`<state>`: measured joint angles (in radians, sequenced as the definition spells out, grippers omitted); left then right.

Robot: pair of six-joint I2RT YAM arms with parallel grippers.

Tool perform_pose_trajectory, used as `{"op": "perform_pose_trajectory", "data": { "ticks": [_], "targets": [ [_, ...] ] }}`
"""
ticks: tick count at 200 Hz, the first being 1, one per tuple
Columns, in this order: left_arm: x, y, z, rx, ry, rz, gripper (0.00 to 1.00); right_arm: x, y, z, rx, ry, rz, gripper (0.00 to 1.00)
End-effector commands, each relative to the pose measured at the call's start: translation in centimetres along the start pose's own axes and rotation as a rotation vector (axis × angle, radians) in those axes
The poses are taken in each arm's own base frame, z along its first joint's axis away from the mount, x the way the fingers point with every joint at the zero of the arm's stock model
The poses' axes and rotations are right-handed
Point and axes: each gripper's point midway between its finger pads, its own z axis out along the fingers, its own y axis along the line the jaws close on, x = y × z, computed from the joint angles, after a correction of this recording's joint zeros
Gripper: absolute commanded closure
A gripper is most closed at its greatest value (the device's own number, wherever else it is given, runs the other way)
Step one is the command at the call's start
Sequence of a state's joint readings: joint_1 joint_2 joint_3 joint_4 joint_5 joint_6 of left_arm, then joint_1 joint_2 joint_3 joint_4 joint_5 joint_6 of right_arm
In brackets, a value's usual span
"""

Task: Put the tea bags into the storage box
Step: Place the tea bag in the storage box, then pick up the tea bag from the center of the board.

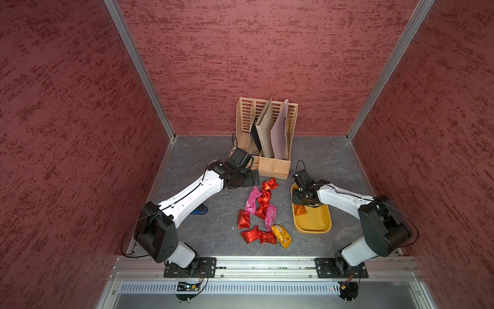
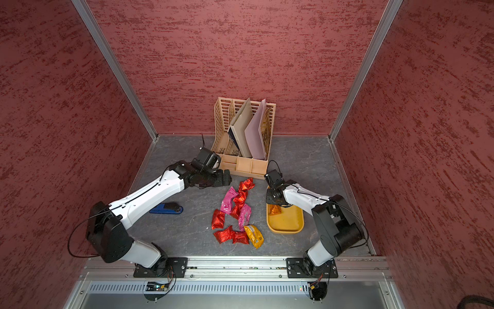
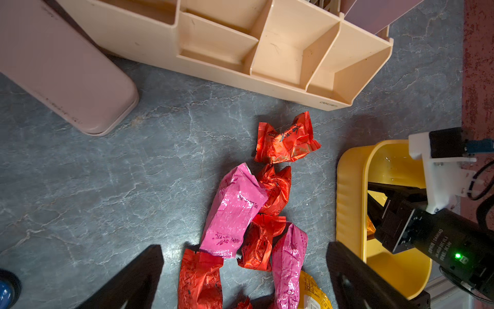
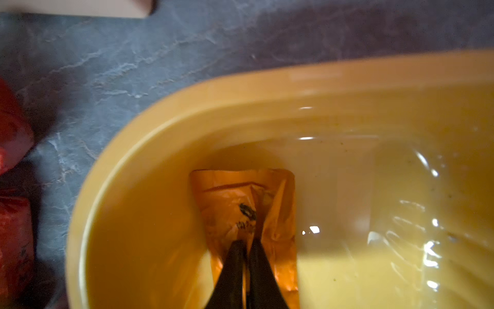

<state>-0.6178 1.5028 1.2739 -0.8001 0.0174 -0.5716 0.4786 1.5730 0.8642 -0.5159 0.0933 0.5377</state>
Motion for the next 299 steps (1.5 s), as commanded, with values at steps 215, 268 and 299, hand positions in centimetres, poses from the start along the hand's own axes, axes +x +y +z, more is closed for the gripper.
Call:
{"op": "perform_pose_trajectory", "data": {
  "ticks": [215, 268, 299],
  "targets": [
    [2.6, 8.2, -2.2, -0.050, 0.025, -0.126, 0.00, 7.4, 14.7, -3.9, -0.112, 0.164, 0.037, 0.29],
    [1.8, 8.6, -2.6, -0.042, 0.004, -0.133, 0.00, 6.9, 15.3, -2.3, -0.075, 0.156, -0.008, 0.55],
    [1.4, 8.3, -2.5, -0.030, -0.009, -0.145, 0.00, 5.8, 15.2, -3.1, -0.051, 0.120, -0.038, 0.71]
  ]
}}
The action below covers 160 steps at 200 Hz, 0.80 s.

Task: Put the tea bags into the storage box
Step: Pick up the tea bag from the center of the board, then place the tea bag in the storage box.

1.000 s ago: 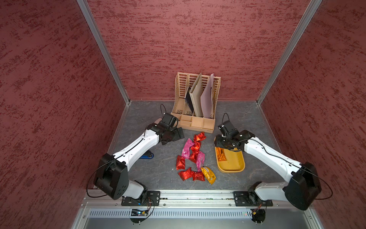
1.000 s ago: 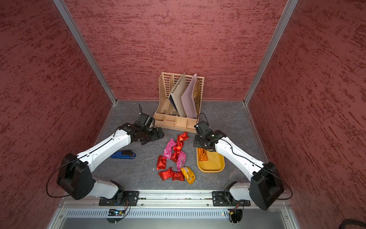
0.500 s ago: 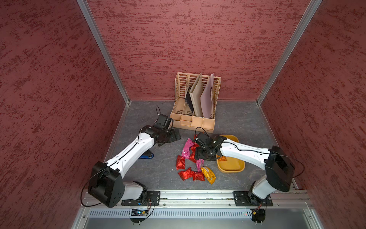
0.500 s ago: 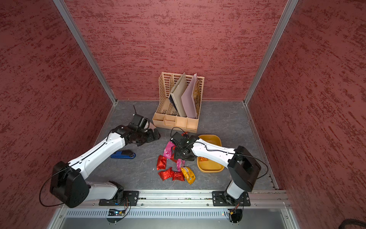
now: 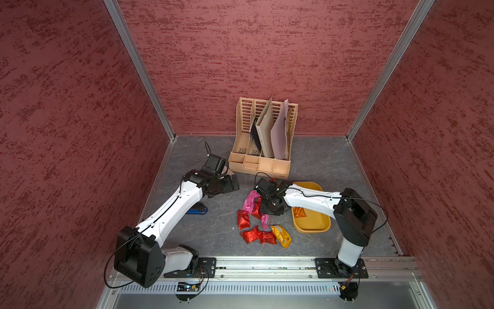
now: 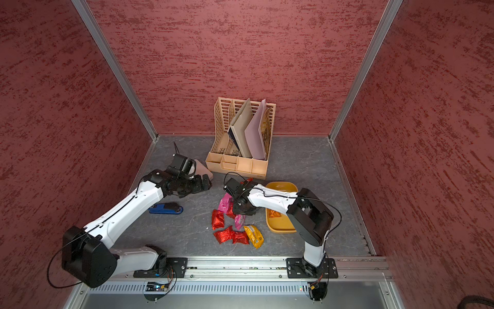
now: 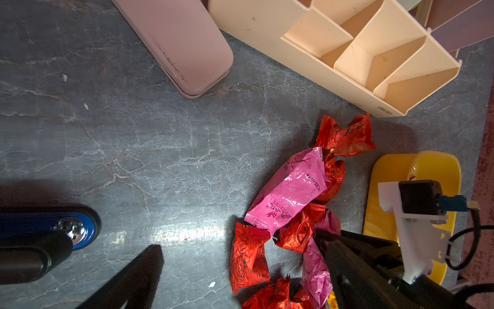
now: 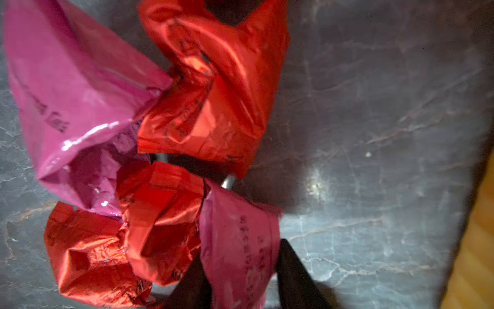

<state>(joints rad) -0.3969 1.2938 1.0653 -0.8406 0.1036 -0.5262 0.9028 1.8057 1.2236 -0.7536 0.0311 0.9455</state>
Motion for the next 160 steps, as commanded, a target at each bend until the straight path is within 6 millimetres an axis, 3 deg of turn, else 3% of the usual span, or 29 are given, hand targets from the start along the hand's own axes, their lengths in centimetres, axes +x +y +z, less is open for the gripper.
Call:
{"op": "perform_pose_trajectory", "data": {
  "ticks": [1, 27, 63, 89, 115, 141, 160],
  "targets": [
    [-0.4, 0.0, 0.0, 0.007, -0.016, 0.001, 0.00, -1.5, 0.4, -1.2, 0.019, -0.068, -0.032, 0.72],
    [-0.9, -0.4, 0.1, 0.018, -0.024, -0.019, 0.00, -2.4, 1.3, -3.4, -0.007, -0.103, -0.082, 0.79],
    [-1.7, -2.2, 0.8, 0.067, -0.017, -0.039, 0.00, -4.7, 1.0, -8.6, -0.038, -0.184, -0.157, 0.80],
    [-1.5, -4.8, 1.7, 0.104, 0.021, 0.009, 0.00, -6.6, -2.3, -11.7, -0.024, -0.215, -0.177, 0.80],
    [-0.8, -7.2, 2.7, 0.089, 0.042, 0.081, 0.00, -8.4, -6.7, -13.5, 0.021, -0.252, -0.191, 0.80],
    [-0.2, -8.8, 3.4, 0.086, 0.064, 0.100, 0.00, -9.9, -11.0, -13.1, 0.067, -0.243, -0.176, 0.80],
    [0.0, -9.4, 3.5, 0.078, 0.065, 0.108, 0.00, -10.6, -12.6, -12.0, 0.070, -0.235, -0.182, 0.80]
  ]
}}
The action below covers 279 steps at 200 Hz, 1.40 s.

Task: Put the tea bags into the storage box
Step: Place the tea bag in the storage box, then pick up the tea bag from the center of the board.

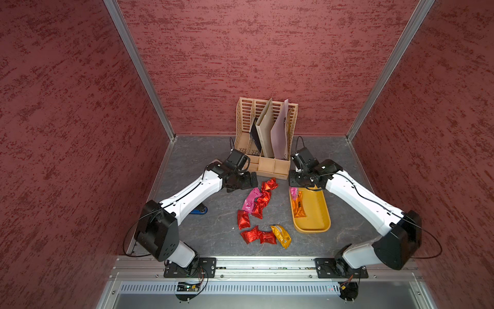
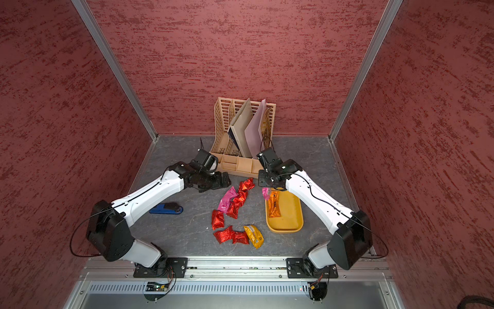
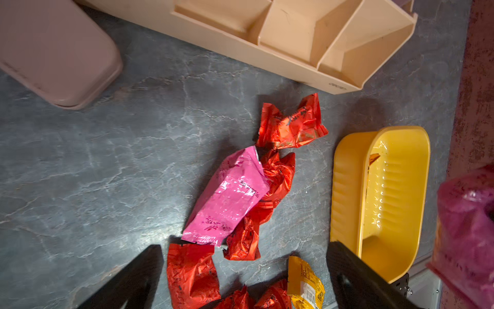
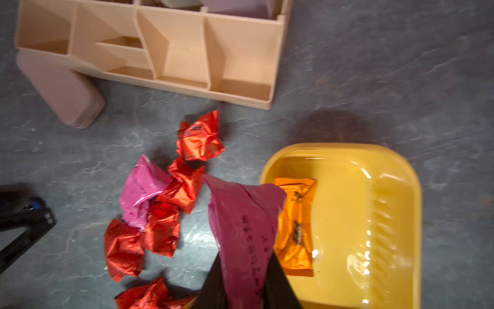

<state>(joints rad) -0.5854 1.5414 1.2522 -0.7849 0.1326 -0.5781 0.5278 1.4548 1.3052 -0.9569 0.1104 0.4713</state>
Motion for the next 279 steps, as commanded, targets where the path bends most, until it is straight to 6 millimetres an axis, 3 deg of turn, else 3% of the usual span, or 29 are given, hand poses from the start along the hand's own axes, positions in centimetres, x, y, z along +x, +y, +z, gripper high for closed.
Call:
{"op": "perform_pose_trajectory", "data": {
  "ticks": [1, 61, 93, 120, 139, 173, 197, 236, 246, 279],
  "targets": [
    [-0.7, -0.9, -0.2, -0.006, -0.024, -0.003, 0.00, 1.0, -2.6, 1.8, 0.044, 0.055, -0.087, 0.80],
    [0.0, -0.6, -0.6, -0.057, -0.021, -0.023, 0.00, 2.2, -5.4, 7.1, 0.104, 0.145, -0.066, 0.81],
    [1.0, 0.3, -0.7, -0.083, -0.012, -0.038, 0.00, 2.8, -5.7, 9.0, 0.117, 0.178, -0.088, 0.69],
    [1.2, 0.8, -1.1, -0.090, -0.026, -0.049, 0.00, 2.7, -6.0, 8.6, 0.143, 0.182, -0.063, 0.47],
    [1.1, 1.1, -1.5, -0.098, -0.048, -0.048, 0.00, 2.1, -5.6, 6.5, 0.116, 0.153, -0.001, 0.42],
    [0.4, 2.3, -2.2, -0.084, -0.094, -0.085, 0.00, 1.0, 0.0, 2.1, -0.156, 0.025, 0.130, 0.41],
    [0.4, 3.9, -2.6, -0.054, -0.106, -0.149, 0.00, 1.0, 3.8, 1.0, -0.290, -0.026, 0.212, 0.41],
    [0.9, 7.1, -3.4, -0.035, -0.112, -0.245, 0.00, 1.2, 9.3, 2.7, -0.388, -0.023, 0.298, 0.45],
    [1.2, 7.7, -3.7, -0.036, -0.118, -0.258, 0.00, 1.8, 10.5, 4.1, -0.372, 0.005, 0.284, 0.45],
    [2.0, 8.6, -4.5, -0.035, -0.131, -0.256, 0.00, 4.3, 12.2, 7.1, -0.267, 0.094, 0.218, 0.42]
  ]
}}
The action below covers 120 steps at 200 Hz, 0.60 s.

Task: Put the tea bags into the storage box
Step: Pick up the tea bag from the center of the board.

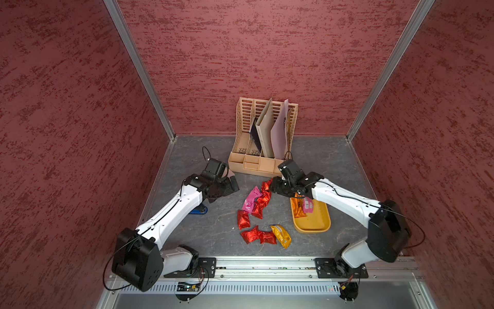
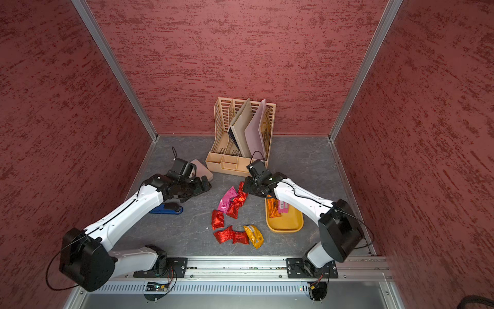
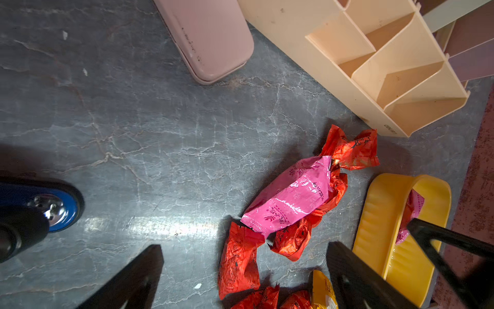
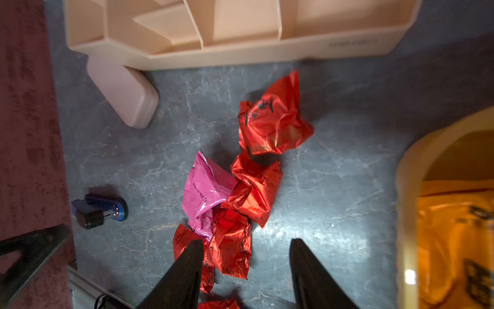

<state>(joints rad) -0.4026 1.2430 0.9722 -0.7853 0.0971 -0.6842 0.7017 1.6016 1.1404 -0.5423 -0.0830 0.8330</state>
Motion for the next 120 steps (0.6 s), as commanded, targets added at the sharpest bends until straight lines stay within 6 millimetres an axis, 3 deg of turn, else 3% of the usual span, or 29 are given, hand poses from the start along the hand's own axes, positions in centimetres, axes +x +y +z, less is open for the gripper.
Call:
{"op": "perform_pose_trajectory", "data": {
  "ticks": [1, 46, 120],
  "targets": [
    [0.1, -0.1, -0.8, 0.038, -0.017, 0.005, 0.00, 0.2, 1.6, 1.0, 0.015, -0.007, 0.008, 0.42],
    [1.3, 1.1, -1.2, 0.028, -0.006, 0.012, 0.00, 1.9, -0.5, 4.5, 0.120, 0.059, 0.034, 0.41],
    [0.8, 0.6, -1.4, 0.043, -0.007, 0.012, 0.00, 1.0, -1.0, 7.6, 0.186, 0.041, 0.029, 0.38]
  ]
}}
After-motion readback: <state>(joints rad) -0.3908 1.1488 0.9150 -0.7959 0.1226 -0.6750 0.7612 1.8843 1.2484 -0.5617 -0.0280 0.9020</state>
